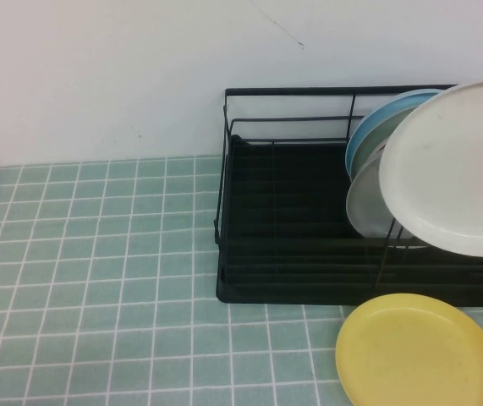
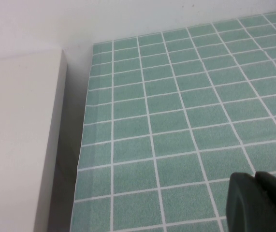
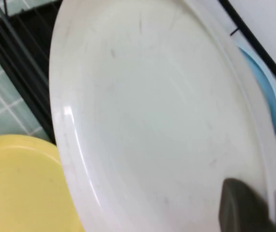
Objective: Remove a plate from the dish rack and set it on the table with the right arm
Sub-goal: Place the plate from the table
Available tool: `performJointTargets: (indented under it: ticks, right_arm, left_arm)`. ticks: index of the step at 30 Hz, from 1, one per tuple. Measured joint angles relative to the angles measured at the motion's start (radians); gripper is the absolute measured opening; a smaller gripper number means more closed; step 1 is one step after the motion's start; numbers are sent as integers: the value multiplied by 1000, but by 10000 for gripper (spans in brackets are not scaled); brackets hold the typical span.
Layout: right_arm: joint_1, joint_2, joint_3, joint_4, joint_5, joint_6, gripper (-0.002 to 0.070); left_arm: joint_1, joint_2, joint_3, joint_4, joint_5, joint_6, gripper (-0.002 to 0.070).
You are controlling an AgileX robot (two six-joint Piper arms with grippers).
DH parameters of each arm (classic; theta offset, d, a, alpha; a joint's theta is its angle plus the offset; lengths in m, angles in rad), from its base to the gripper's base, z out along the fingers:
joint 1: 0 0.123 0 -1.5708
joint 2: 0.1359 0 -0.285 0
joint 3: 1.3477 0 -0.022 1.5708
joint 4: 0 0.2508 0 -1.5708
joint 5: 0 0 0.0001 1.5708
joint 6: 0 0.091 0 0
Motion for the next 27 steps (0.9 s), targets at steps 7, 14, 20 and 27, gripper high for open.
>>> performJointTargets:
  ticks: [7, 14, 20, 27]
  right_arm:
    - [0, -209, 27, -84, 85, 293, 82]
    - [0, -476, 265, -137, 99, 596, 82]
    - [0, -652, 506, -114, 49, 769, 82]
    - [0, -681, 715, 20, -55, 864, 82]
  left_arm:
    - [0, 0, 0, 0, 0, 0, -3]
    - [0, 0, 0, 0, 0, 0, -3]
    - [0, 0, 0, 0, 0, 0, -3]
    - [0, 0, 0, 0, 0, 0, -3]
